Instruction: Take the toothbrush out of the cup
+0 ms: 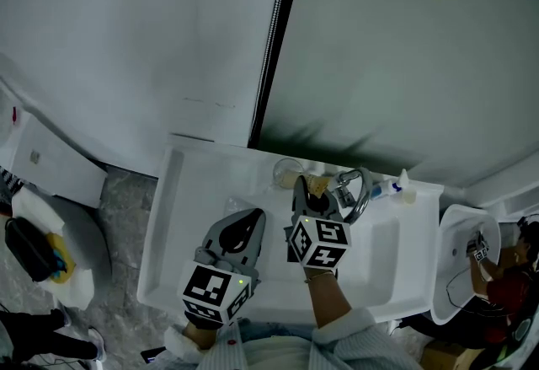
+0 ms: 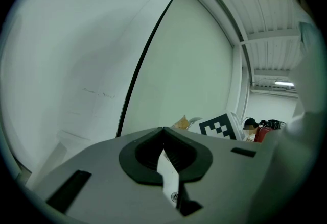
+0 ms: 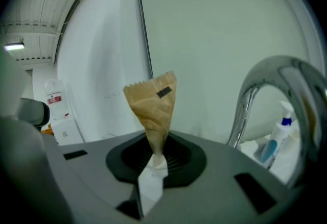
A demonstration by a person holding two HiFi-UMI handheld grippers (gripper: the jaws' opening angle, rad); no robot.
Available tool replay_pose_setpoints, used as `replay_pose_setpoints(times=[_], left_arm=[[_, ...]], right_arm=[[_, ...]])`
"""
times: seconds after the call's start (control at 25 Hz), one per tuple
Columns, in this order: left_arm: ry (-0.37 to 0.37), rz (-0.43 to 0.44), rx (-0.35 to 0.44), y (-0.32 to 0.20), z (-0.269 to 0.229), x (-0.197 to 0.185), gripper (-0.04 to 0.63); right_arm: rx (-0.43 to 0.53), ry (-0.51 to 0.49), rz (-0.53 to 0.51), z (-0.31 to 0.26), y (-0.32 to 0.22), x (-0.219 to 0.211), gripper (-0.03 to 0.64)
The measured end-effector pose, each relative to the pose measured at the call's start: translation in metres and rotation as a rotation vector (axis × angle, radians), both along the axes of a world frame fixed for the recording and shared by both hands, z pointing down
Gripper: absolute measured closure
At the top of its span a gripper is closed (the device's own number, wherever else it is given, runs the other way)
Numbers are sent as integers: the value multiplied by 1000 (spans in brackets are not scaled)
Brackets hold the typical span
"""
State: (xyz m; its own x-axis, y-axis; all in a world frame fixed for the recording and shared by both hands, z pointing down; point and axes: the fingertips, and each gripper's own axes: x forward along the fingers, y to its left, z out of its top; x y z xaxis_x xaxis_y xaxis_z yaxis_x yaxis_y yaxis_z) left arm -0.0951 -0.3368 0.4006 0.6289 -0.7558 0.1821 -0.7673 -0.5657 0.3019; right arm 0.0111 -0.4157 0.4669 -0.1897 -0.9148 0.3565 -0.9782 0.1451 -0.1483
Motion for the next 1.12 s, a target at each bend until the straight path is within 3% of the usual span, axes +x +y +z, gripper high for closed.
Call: replay_pose_setpoints(times=[0.76,1.12], left_arm=[[-27,20,114,42,-44,12,578],[-49,25,161,68,-58,19,578]], right_arm=[[161,-28,-78,-72,36,-7,564],[217,-97,-150,-104,72,-8,566]])
